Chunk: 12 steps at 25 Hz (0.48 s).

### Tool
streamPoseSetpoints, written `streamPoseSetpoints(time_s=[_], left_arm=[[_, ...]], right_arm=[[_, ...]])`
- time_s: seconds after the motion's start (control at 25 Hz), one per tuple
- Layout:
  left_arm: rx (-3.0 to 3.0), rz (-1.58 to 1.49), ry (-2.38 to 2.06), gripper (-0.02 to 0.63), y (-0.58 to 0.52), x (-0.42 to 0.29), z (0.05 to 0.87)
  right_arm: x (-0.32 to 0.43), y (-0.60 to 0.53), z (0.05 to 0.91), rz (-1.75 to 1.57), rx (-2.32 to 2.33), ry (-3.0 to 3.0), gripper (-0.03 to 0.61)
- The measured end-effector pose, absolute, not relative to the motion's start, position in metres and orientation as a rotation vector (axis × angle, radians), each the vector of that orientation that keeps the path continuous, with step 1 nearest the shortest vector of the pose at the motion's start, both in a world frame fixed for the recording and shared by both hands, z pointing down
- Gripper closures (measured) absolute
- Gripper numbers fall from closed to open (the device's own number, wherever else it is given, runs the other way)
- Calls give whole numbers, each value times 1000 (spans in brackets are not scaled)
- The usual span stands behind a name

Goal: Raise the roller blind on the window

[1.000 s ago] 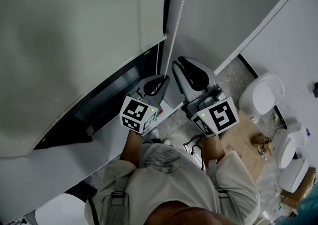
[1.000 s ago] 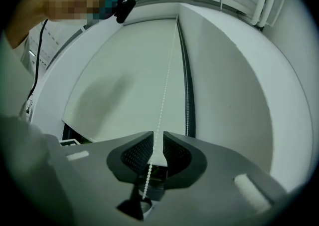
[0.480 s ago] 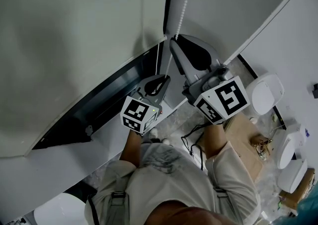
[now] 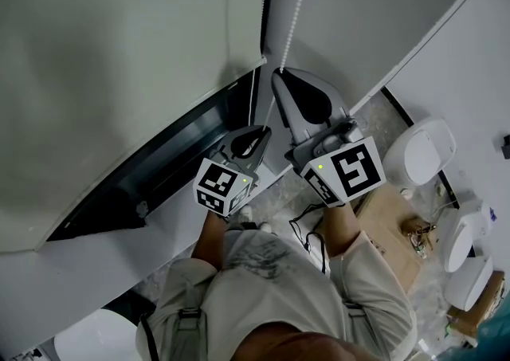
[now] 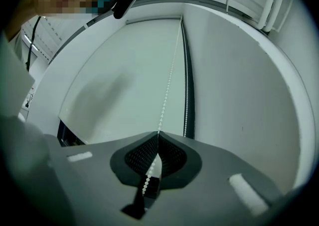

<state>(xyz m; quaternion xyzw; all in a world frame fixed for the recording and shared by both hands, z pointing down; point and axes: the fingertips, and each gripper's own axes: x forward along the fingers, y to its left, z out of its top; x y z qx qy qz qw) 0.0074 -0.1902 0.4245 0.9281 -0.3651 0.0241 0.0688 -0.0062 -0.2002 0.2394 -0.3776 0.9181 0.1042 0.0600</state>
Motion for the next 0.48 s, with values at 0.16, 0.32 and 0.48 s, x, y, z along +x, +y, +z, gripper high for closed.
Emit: streamPoseSetpoints(time_s=[0.16, 0.32, 0.48], left_arm=[[2775, 94, -1094, 592, -192, 9, 438], [2766, 107, -1083, 592, -194, 13, 447], [2751, 118, -1078, 592, -194, 13, 456]], right_arm=[[-3, -201, 252, 288, -1143, 2783, 568], [0, -202, 261, 275, -1141, 2783, 567], [-1, -202, 270, 268, -1144, 2796, 568]])
